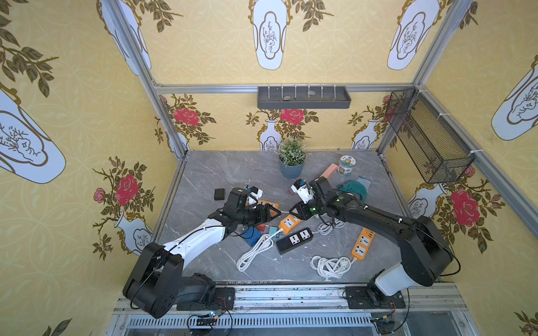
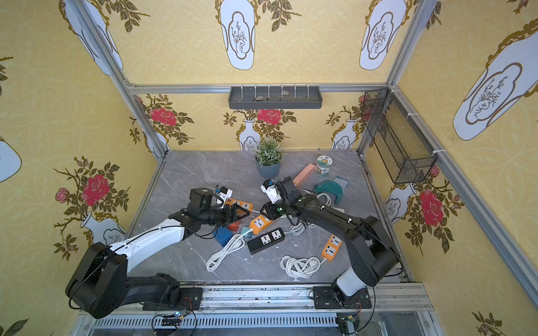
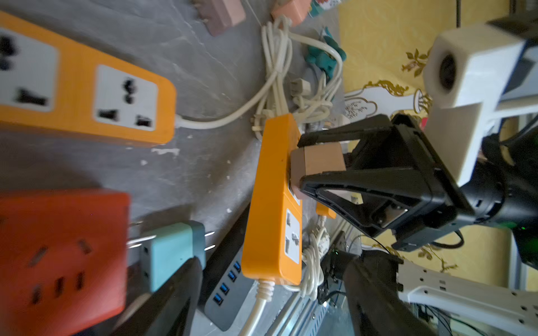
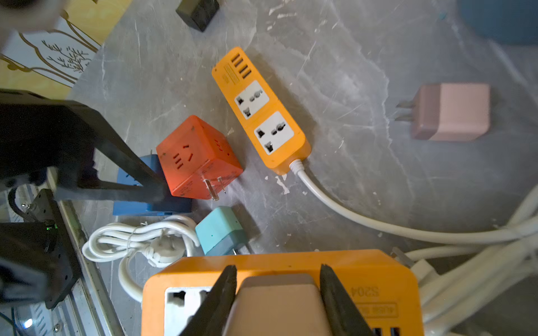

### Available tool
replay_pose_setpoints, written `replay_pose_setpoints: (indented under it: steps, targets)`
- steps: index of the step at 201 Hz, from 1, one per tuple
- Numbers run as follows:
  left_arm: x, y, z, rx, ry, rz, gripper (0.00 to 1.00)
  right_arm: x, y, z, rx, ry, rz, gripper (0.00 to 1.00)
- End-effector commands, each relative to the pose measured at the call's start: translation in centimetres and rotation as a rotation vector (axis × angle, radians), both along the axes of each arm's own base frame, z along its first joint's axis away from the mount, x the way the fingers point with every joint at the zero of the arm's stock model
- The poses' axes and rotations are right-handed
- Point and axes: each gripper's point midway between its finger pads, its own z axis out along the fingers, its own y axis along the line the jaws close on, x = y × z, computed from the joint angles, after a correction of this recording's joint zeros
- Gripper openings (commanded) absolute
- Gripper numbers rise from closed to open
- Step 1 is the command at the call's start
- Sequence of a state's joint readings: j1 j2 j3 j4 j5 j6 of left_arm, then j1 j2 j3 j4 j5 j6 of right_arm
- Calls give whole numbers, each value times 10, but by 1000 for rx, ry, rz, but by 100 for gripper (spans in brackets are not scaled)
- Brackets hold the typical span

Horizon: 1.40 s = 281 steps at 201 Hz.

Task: Pull the plug off the socket
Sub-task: Pick up the socket from the center of the board, then remove the plug from the socket.

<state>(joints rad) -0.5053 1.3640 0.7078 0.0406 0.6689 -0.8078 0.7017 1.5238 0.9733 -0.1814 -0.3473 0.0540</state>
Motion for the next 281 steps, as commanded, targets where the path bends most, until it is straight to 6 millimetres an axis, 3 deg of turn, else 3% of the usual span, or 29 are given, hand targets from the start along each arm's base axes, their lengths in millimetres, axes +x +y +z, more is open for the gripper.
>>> replay_pose_setpoints:
  steps: [1, 21, 44, 73, 103, 135, 157, 169, 186, 202, 224, 235, 250, 281]
  targets:
    - [-9, -27, 19, -109, -42, -182, 82, 16, 4, 28, 80, -113, 10, 22]
    - [-3, -40, 20, -128, -31, -225, 81, 18, -1, 32, 84, -121, 8, 22]
    - [3, -48, 4, -118, 27, -237, 71, 21, -3, 36, 89, -132, 1, 22]
    - [6, -54, -16, -94, 92, -243, 66, 22, -2, 36, 93, -131, 2, 22]
    - [4, -60, -19, -108, 121, -275, 57, 25, 0, 36, 93, -135, 1, 22]
    - [5, -62, -20, -121, 156, -281, 30, 29, 2, 32, 80, -136, 1, 22]
    - [11, -53, -31, -108, 228, -229, 8, 31, 1, 29, 59, -136, -1, 22]
    - [16, -47, -37, -113, 263, -194, 0, 30, 3, 28, 45, -143, 9, 21]
    - [18, -44, -42, -106, 294, -174, 0, 24, 16, 27, -4, -180, 45, 21]
    - [19, -44, -43, -96, 314, -181, 0, 34, 22, 28, -46, -177, 8, 21]
    - [21, -41, -45, -86, 329, -174, 0, 72, -10, 34, -25, -102, -170, 21]
    - [23, -37, -45, -88, 329, -160, 0, 80, -27, 39, 14, -89, -217, 21]
    - [28, -32, -40, -96, 311, -142, 0, 70, -33, 45, 39, -133, -189, 21]
    - [36, -32, -27, -96, 270, -148, 0, 42, -23, 68, 129, -239, -128, 22]
